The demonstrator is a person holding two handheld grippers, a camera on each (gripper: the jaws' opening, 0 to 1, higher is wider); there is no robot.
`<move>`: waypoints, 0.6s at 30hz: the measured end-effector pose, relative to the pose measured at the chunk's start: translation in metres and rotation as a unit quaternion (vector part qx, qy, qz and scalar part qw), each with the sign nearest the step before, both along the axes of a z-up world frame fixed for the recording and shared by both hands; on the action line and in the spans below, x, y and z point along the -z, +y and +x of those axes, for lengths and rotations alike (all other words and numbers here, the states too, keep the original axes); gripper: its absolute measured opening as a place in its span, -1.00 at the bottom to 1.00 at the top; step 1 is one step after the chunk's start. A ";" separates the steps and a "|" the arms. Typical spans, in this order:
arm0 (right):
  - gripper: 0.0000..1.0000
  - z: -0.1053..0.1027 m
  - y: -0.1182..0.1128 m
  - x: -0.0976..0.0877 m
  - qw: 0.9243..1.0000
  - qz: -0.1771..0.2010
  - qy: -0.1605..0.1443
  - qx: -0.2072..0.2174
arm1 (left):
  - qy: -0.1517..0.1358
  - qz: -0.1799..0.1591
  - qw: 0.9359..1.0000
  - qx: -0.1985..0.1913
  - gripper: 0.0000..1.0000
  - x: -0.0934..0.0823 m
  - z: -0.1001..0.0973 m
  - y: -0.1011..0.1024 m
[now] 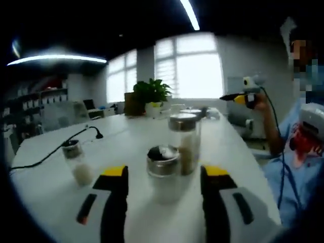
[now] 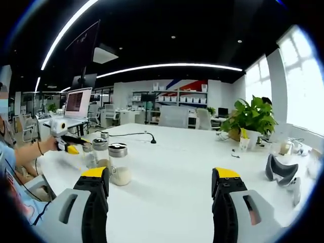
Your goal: Rotate the seasoning bottle until the label or dispensing opening points toward the visible target arrow and the bottle remains upright within the marked orientation range
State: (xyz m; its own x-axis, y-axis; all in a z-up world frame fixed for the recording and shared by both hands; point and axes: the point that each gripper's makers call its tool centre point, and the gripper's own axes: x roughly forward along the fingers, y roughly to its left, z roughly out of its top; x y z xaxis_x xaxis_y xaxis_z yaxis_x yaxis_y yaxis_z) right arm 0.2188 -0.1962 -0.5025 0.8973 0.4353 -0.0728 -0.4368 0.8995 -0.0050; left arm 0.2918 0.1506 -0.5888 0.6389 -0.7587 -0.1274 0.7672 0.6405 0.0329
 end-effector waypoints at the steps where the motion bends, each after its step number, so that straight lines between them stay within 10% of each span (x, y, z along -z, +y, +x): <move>1: 0.69 -0.002 0.003 -0.002 1.000 0.008 0.000 -0.012 | 0.011 -0.004 1.000 -0.010 0.20 0.002 -0.003 -0.002; 13: 0.69 -0.001 -0.002 0.007 1.000 -0.013 0.017 -0.002 | 0.003 -0.013 0.988 -0.153 0.23 -0.011 -0.011 -0.013; 18: 0.69 -0.002 -0.005 0.005 1.000 -0.021 0.013 0.003 | 0.010 -0.034 0.973 -0.228 0.18 -0.010 -0.008 -0.009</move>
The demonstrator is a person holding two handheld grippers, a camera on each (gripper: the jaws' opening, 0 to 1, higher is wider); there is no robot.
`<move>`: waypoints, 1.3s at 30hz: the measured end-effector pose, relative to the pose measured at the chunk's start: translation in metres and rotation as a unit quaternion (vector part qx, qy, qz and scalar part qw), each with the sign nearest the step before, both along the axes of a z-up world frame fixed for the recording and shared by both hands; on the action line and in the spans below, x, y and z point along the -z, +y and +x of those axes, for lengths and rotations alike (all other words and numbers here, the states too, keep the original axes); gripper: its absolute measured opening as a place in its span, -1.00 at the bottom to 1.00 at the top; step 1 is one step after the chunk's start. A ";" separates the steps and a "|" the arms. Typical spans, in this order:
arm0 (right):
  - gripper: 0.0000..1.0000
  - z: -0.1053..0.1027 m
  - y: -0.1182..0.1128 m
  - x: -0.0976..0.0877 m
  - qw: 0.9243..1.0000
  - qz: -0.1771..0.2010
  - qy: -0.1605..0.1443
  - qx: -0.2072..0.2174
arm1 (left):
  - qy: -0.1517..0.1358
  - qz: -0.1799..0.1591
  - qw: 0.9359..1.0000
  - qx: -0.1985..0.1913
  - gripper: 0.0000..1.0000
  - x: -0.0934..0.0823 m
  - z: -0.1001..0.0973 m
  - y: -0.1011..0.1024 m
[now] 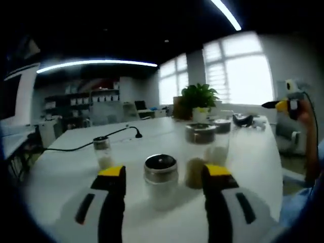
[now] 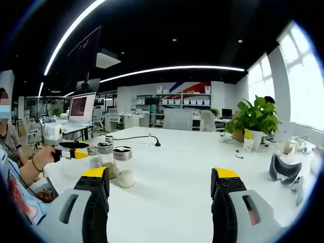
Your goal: Rotate the seasoning bottle until the label or dispensing opening points toward the visible target arrow and the bottle remains upright within the marked orientation range
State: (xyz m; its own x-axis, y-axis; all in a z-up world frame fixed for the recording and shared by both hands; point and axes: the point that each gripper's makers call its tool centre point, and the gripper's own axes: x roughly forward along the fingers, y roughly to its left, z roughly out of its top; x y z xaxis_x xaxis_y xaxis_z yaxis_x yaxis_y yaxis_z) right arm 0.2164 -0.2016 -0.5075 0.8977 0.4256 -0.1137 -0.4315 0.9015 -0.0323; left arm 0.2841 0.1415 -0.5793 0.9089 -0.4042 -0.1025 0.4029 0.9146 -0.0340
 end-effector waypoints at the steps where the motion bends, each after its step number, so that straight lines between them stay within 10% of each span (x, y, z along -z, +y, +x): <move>1: 0.69 0.000 -0.001 0.000 1.000 -0.001 0.000 0.002 | -0.010 -0.006 1.000 0.006 0.07 -0.004 -0.002 -0.003; 13: 0.70 -0.007 -0.015 -0.010 1.000 0.005 -0.013 0.016 | -0.030 -0.019 0.996 -0.083 -0.05 -0.009 0.012 0.001; 39: 0.70 -0.007 -0.017 -0.008 1.000 0.006 -0.008 0.022 | -0.012 -0.009 0.998 -0.060 -0.37 0.003 0.017 -0.006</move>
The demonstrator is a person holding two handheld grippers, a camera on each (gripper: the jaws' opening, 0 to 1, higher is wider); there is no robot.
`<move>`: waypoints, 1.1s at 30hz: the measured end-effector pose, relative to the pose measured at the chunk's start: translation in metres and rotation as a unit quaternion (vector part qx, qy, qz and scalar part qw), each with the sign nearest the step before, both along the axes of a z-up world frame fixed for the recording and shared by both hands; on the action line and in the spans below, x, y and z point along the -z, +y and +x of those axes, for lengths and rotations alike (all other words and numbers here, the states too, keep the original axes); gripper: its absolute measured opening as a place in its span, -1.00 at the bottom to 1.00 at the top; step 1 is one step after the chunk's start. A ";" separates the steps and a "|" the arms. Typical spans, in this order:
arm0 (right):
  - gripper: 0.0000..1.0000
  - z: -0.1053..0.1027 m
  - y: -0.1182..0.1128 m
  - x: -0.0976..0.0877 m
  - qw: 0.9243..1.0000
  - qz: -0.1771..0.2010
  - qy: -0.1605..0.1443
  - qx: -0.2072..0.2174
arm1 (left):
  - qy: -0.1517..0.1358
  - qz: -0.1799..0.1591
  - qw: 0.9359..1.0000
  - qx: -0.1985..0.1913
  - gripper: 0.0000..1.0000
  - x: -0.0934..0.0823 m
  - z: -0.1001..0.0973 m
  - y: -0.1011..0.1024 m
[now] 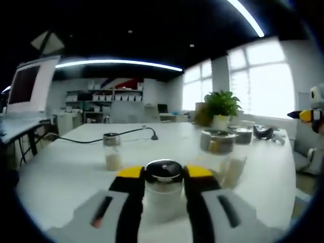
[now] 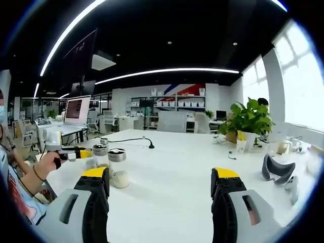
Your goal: Rotate the seasoning bottle until the label or dispensing opening points toward the visible target arrow and the bottle remains upright within the marked orientation range
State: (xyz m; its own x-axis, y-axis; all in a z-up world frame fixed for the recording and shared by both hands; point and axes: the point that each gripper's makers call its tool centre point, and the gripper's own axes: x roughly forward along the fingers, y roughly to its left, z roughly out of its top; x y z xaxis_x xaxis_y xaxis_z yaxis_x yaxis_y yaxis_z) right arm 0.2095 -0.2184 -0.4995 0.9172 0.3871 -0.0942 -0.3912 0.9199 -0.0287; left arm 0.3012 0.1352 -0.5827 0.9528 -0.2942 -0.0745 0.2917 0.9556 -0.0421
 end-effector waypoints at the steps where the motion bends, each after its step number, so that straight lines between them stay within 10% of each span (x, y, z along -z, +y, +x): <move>1: 0.70 0.000 0.000 0.000 1.000 0.000 0.000 0.000 | -0.005 -0.005 1.000 0.004 -0.37 0.000 0.001 0.000; 20: 0.70 0.002 0.000 0.002 1.000 -0.002 0.003 0.001 | -0.002 -0.006 0.997 0.077 -0.37 0.001 0.003 -0.002; 33: 0.70 0.001 0.002 0.003 1.000 -0.006 0.005 -0.003 | 0.010 -0.002 0.984 0.179 -0.37 0.003 0.001 -0.008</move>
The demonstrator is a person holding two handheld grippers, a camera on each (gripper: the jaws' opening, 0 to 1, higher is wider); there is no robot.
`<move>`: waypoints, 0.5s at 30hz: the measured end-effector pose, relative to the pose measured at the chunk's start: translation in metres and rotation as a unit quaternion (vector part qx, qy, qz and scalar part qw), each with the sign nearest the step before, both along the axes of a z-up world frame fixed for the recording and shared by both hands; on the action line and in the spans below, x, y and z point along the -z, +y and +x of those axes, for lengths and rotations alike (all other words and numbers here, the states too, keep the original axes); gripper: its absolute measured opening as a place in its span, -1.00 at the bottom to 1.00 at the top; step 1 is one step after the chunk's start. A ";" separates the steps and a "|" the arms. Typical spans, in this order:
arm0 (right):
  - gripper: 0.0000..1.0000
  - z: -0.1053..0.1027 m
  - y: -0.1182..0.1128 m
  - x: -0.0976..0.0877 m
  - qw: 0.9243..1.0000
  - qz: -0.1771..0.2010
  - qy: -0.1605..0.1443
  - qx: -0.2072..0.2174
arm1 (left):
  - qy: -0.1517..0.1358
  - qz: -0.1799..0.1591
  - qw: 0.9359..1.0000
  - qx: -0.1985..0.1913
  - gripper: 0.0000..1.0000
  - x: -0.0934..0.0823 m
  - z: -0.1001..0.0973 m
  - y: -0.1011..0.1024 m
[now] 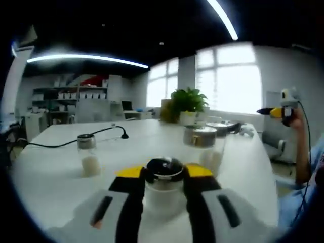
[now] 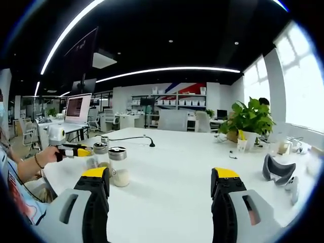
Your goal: Rotate the seasoning bottle until the label or dispensing opening points toward the visible target arrow and the bottle remains upright within the marked orientation range
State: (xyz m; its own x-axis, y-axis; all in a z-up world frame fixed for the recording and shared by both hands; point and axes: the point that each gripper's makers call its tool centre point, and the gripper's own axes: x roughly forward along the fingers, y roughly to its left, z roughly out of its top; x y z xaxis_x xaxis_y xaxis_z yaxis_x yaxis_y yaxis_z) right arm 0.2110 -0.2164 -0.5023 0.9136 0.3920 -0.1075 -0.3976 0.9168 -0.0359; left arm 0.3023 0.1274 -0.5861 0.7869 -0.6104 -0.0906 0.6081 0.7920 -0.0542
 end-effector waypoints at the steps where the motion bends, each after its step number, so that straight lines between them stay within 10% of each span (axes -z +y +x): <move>1: 0.70 0.000 0.000 0.001 1.000 -0.001 0.002 -0.001 | 0.000 0.002 1.000 0.012 -0.37 0.000 -0.001 -0.001; 15: 0.70 -0.001 0.004 0.007 1.000 -0.009 0.013 -0.003 | 0.015 0.034 0.989 0.140 -0.37 0.001 -0.002 -0.006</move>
State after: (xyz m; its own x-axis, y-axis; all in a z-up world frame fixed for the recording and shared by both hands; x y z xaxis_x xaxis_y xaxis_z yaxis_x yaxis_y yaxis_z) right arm 0.2100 -0.2127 -0.5094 0.9083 0.3952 -0.1373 -0.4039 0.9138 -0.0418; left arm 0.3002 0.1211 -0.5869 0.5834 -0.7961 -0.1610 0.8036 0.5945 -0.0279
